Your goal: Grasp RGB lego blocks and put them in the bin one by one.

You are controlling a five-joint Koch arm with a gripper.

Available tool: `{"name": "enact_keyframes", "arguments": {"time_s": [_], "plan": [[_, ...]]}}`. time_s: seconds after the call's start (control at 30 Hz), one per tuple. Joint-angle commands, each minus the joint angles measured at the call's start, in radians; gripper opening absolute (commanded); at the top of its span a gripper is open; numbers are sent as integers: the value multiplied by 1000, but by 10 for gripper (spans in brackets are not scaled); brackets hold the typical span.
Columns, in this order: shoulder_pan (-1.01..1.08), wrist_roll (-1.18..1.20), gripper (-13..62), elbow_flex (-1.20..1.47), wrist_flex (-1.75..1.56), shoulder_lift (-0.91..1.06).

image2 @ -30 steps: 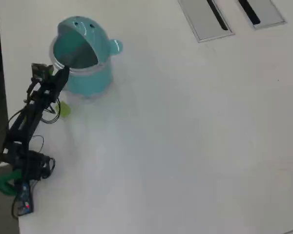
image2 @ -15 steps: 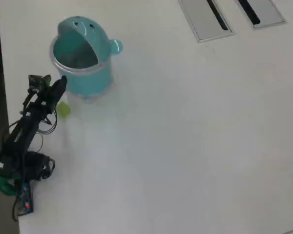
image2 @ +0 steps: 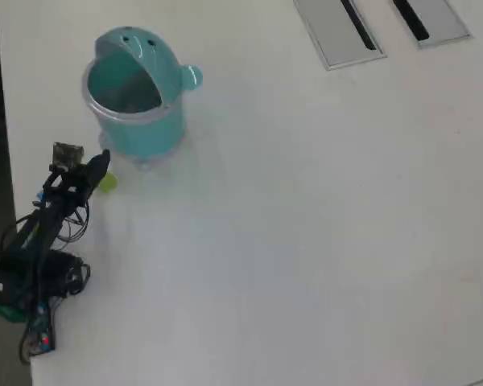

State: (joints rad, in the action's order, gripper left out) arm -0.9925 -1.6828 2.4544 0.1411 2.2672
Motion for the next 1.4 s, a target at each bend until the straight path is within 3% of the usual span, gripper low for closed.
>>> {"name": "enact_keyframes", "arguments": {"time_s": [0.0,0.53,1.37], "plan": [[0,-2,271,-31,-21,25],[3,-12,294,100,-32,-44],[-83,-9,301,104,-196,-357]]}}
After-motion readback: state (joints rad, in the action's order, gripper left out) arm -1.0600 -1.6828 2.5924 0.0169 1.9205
